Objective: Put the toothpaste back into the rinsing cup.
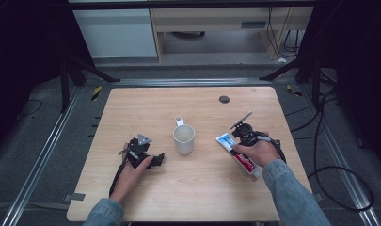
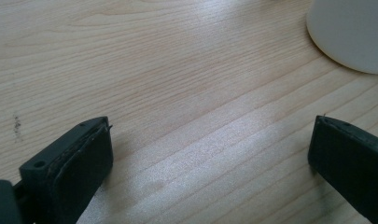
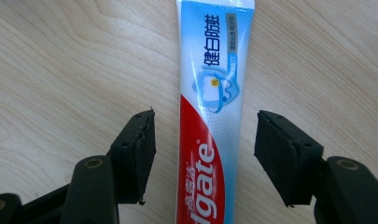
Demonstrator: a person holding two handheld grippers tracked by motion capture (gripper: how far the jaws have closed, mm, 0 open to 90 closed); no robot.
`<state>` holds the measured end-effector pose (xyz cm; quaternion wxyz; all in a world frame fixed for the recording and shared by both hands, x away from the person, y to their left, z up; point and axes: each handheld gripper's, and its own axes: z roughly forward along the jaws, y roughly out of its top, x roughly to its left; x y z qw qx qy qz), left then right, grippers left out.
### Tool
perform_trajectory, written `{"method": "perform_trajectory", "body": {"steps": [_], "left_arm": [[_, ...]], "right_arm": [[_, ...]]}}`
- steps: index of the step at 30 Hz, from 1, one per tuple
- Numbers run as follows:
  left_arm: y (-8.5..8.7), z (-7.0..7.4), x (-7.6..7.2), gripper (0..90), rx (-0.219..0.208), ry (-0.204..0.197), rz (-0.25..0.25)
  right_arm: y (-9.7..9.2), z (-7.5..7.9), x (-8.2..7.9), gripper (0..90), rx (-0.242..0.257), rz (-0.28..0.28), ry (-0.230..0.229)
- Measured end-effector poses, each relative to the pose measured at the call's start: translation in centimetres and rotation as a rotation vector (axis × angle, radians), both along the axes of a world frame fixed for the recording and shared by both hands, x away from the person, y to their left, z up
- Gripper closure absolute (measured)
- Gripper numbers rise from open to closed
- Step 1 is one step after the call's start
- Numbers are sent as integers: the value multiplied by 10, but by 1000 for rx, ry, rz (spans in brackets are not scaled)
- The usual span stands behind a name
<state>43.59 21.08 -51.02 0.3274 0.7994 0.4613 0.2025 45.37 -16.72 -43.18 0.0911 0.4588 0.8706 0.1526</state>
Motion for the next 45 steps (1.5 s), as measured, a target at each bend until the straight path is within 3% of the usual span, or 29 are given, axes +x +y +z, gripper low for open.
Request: {"method": "perform_trajectory", "body": {"steps": [5,34,45], "left_arm": [[0,0,0,0,0,0,0],[0,0,0,0,0,0,-1],[0,0,0,0,0,0,-1]], "right_arm": [[2,-6,6,384,-18,3,14],[4,-28,26,466,-21,-9,82],[6,-33,30,455,-40,0,113]]}}
